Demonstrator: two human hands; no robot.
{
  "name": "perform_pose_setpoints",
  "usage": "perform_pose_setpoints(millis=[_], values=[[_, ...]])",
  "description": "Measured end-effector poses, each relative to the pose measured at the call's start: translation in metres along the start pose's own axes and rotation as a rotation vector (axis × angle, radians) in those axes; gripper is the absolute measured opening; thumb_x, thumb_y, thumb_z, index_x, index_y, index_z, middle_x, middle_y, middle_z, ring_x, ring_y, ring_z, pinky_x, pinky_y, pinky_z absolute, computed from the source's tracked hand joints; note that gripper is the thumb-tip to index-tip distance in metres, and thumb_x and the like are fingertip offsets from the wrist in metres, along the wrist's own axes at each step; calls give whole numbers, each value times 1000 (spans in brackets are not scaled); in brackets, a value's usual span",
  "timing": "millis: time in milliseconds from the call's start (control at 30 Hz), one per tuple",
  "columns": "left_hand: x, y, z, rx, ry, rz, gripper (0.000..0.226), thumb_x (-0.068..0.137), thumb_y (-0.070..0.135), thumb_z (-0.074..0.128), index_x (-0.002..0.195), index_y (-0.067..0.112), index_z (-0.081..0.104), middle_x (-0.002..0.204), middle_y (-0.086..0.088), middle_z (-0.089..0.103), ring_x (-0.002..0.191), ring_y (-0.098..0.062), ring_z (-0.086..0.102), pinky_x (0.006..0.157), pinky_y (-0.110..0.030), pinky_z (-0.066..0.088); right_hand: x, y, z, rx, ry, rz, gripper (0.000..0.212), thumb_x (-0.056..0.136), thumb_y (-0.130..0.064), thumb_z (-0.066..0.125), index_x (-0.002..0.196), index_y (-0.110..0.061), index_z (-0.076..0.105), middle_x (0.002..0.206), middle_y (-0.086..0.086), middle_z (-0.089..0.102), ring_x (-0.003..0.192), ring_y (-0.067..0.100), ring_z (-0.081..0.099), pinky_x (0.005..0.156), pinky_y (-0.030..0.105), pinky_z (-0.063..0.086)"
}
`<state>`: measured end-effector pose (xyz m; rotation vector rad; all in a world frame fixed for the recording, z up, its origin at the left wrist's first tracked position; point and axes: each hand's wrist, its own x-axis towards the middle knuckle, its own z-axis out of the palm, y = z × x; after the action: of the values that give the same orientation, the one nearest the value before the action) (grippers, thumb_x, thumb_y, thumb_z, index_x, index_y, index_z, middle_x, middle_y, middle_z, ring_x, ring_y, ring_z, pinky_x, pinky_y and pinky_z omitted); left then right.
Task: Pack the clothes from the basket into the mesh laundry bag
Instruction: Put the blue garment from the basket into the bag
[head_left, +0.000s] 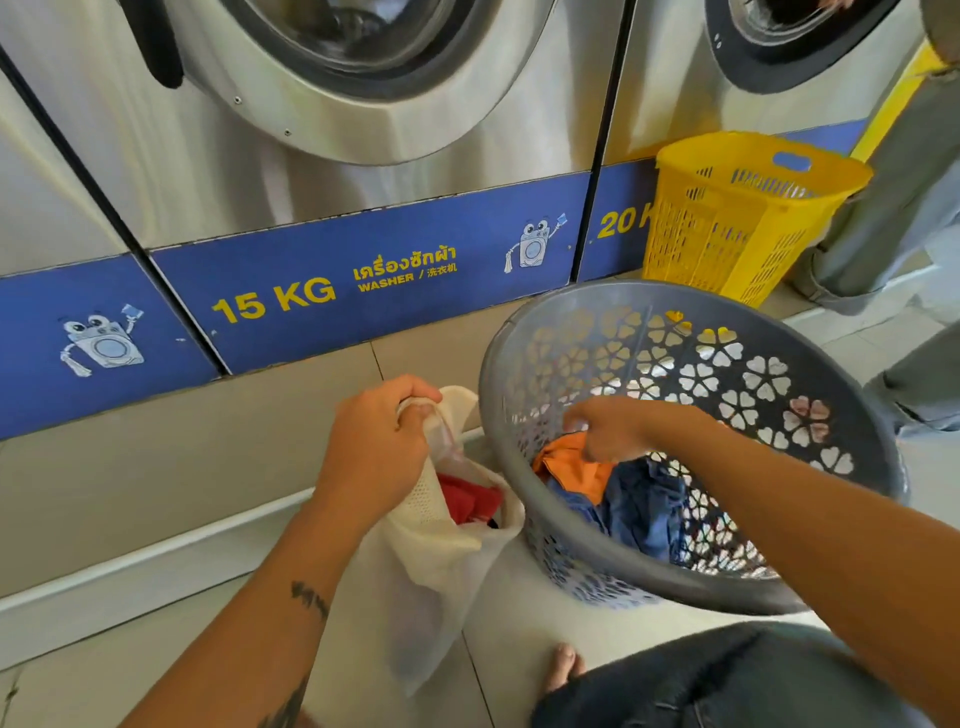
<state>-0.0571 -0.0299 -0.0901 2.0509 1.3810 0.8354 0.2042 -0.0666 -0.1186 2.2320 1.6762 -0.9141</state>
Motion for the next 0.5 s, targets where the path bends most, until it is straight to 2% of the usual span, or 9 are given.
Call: perform_pose_setpoints(millis=[67,133,200,233,300,367,400,433,500], values=[[2,2,5,5,8,14,26,94,9,53,88,27,71,86,2,70,78,-16,60,66,-25,49,37,20,23,-158,-137,58,64,90,-16,58,151,-16,37,144,10,52,124,36,57,97,45,53],[6,-1,8,17,13,12,25,95,10,53,89,28,70,86,1,70,80,-18,61,68,-32,51,73,36,41,-271,-199,55,66,91,-26,60,152,-20,36,147,6,50,125,33,55,101,42,50],[9,-11,12,27,10,-10,24,95,12,53,92,28,70,89,2,70,84,-19,60,67,-28,47,142,71,64,-356,-206,88,56,89,-34,57,142,-20,45,141,7,56,119,33,58,98,41,51],[10,-16,15,35,-3,-36,23,96,12,53,93,27,70,91,3,69,85,-18,60,65,-24,45,182,89,80,-389,-214,98,59,86,-38,56,142,-25,44,137,6,59,113,32,61,93,40,53],[6,-27,23,49,-42,-73,23,95,12,53,94,28,70,91,5,68,82,-13,59,61,-17,42,198,84,89,-438,-235,94,63,80,-41,55,141,-29,45,132,4,62,98,26,64,85,38,56],[3,-33,30,51,-72,-76,23,95,12,55,92,29,69,87,11,68,79,-6,58,61,-14,42,214,79,91,-384,-196,119,37,87,-25,55,121,-12,58,110,8,66,84,23,61,70,32,53],[3,-34,31,50,-79,-73,23,95,12,55,92,30,69,85,14,67,78,-2,58,62,-14,43,204,66,87,-358,-152,100,24,90,-17,54,111,-9,61,102,9,66,83,24,60,69,34,53],[5,-36,32,52,-80,-72,23,95,12,55,91,30,69,84,17,66,78,-1,58,62,-13,43,188,50,81,-343,-88,81,23,92,-15,53,112,-8,62,105,10,66,88,26,62,74,38,55],[10,-39,31,64,-76,-90,22,95,14,55,91,31,69,84,17,65,78,-1,57,61,-12,41,188,48,90,-418,-113,36,41,95,-27,53,132,-10,55,130,14,60,108,32,60,87,40,52]])
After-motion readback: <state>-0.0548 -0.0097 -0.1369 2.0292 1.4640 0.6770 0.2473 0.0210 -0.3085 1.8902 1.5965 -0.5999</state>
